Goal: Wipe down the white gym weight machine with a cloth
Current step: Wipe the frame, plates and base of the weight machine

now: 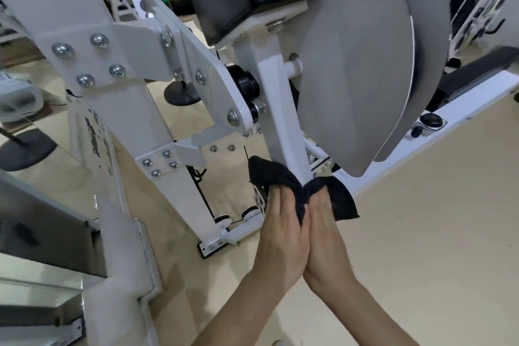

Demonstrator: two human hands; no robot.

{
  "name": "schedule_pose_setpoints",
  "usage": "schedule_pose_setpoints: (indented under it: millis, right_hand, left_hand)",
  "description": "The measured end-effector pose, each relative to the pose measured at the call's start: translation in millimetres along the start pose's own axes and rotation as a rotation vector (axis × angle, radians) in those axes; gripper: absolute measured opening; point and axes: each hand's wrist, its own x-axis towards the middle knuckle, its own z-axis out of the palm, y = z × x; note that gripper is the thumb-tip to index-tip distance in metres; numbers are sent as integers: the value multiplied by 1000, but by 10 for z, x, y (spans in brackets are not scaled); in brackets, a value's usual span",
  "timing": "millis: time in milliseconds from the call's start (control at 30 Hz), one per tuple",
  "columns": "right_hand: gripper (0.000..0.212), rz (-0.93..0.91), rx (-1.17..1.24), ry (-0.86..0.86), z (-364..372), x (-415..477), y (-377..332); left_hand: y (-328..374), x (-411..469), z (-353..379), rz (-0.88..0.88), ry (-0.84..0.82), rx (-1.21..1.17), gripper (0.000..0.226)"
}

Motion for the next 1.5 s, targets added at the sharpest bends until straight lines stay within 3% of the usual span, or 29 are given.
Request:
schedule_pose_setpoints:
  millis: [100,200,367,500,567,634,834,1034,1168,1234,1301,1435,1501]
  right_hand:
    - [57,-90,158,48,-17,102,-135]
    - [50,-180,239,144,-159,451,-366]
    - [73,-159,294,169,-212,480,-491]
    - [74,-207,297,228,-194,502,-652]
    - [68,-220,289,250,-257,701,-743]
    - [61,-252,300,261,-376,957,-840]
    - [60,-399,216,245,-603,1385,-1003]
    - [46,-287,277,428,-493,858,-680]
    - [48,-342,289,398,-655,1124,-950]
    - [47,-361,269,272,-648,1231,-1080]
    - [38,-354,222,306,-608,1155,-1031]
    - [15,-259,65,298,-560,781,-803]
    - [21,-276,119,441,-613,800,-865]
  left_hand:
    - [-90,-60,-255,288,-40,356,33]
    - [41,245,-569,395,23,490,35]
    - [439,832,-965,449,-130,1224,55]
    - [629,1100,-1103,417,-81,1427,57]
    - [678,1179,-1206,387,-64,1386,56]
    - [683,1190,-1358,382,91,1296,53]
    - [341,907,-1591,382,388,715,31]
    - [250,617,-1324,506,374,512,13]
    - [326,734,-1495,344,543,252,15]
    - [340,858,-1590,115,495,91,19]
    - [305,887,-1593,-29,393,-66,22]
    - [253,727,-1563,111,224,20,22]
    - [301,738,-1595,174,254,-43,17]
